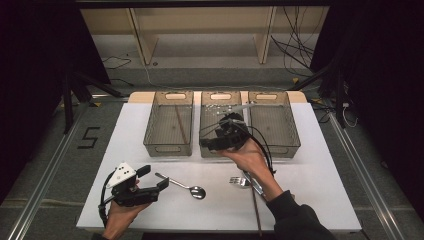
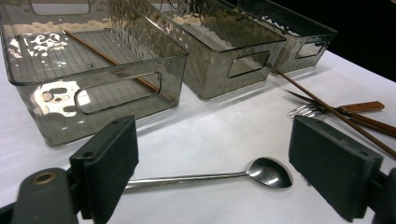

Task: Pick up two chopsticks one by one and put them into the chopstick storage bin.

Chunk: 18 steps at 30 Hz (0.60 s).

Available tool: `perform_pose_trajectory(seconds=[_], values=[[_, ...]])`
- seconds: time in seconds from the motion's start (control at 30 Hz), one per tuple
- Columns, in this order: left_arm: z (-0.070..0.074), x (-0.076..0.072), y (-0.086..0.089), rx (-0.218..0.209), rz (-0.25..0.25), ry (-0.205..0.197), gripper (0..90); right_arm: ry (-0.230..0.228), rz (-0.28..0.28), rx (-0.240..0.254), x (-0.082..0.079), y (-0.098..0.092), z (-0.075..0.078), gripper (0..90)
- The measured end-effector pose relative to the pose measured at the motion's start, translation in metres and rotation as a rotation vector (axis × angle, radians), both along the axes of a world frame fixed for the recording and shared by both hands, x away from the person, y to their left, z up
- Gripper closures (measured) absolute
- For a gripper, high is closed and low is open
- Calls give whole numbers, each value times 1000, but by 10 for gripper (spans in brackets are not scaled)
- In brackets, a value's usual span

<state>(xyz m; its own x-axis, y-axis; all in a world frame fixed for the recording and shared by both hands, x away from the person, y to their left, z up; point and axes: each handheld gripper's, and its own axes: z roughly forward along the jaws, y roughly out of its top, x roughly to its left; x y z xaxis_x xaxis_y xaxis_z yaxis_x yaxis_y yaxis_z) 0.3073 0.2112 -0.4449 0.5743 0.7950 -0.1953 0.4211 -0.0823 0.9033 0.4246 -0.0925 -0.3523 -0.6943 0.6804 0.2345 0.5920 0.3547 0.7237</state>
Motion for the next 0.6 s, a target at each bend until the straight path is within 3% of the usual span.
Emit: perform_pose_trajectory(seconds=[0.6], values=[[-1,0,0,7,3,4,155,31,-33,-19,-41,-50,-30,287]])
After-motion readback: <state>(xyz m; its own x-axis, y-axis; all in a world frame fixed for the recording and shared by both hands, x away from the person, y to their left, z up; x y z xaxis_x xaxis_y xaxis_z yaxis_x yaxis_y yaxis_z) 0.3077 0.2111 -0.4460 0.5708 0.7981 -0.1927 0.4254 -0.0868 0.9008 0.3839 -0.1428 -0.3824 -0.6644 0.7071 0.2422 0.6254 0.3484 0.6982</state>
